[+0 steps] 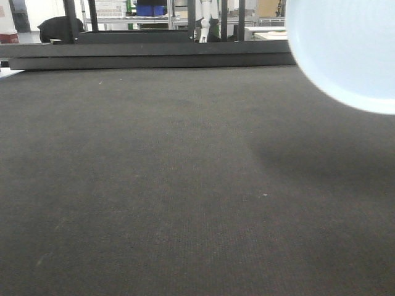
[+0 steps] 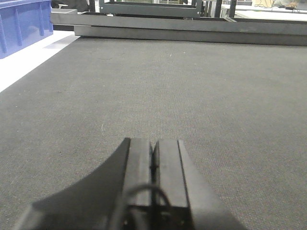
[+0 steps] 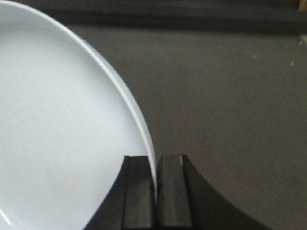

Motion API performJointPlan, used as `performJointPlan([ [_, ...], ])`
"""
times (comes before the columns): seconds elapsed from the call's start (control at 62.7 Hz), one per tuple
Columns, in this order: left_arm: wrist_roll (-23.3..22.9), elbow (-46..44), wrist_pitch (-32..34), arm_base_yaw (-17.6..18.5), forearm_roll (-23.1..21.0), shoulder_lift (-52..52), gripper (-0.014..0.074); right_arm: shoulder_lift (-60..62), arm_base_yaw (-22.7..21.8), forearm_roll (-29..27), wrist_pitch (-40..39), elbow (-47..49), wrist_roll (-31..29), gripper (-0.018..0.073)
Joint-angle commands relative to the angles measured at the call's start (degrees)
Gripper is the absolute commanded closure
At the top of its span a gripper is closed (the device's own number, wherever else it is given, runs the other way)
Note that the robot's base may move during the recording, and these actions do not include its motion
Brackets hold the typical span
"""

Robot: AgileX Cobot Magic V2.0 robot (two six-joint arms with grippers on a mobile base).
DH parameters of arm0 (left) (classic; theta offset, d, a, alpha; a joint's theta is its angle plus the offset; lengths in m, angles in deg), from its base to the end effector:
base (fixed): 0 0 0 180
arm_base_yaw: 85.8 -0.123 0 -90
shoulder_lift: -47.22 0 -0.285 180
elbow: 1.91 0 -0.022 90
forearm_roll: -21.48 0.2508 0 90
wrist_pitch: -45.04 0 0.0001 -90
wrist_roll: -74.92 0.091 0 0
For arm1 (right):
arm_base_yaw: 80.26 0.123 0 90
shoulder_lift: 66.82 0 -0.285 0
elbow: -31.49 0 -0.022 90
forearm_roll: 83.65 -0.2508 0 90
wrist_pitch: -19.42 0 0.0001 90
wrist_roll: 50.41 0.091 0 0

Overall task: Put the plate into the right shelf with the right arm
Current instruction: 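Turn the base away from the table holding the plate in the right gripper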

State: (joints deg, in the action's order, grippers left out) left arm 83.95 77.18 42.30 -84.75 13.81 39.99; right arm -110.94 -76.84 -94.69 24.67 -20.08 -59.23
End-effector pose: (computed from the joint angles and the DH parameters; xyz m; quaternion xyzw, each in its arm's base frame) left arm 0.0571 -0.0016 0.1984 0.0171 0.7009 -0.0003 0.7130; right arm 0.1362 0.0098 0.3012 -0.0140 0.7706 0.0378 0.6360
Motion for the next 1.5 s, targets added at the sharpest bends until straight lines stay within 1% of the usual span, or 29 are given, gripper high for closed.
performJointPlan([
  [0.0,-0.4,0.59,5.16,0.11,-0.47,0.59,0.0724,3.49,-0.38,-0.43,-10.03,-0.77,-0.85,0.0503],
  [0.112,-0.4,0.59,5.16,0.11,-0.47,0.59,0.0724,9.02,-0.38,-0.43,-11.06,-2.76,-0.79,0.0503],
  [0.303,-0.4,0.59,5.16,0.11,-0.47,0.59,0.0724,17.62,-0.38,-0.48,-8.44,-3.41,-0.79,0.0503],
  [0.462,-0.4,0.59,5.16,0.11,-0.47,0.59,0.0724,21.64,-0.38,-0.48,-7.16,-3.41,-0.79,0.0503],
  [0.861,-0.4,0.59,5.16,0.11,-0.47,0.59,0.0724,22.04,-0.38,-0.48,-4.28,-3.78,-0.79,0.0503],
  [1.483,-0.4,0.59,5.16,0.11,-0.47,0.59,0.0724,22.04,-0.38,-0.48,-4.28,-3.78,-0.79,0.0503],
])
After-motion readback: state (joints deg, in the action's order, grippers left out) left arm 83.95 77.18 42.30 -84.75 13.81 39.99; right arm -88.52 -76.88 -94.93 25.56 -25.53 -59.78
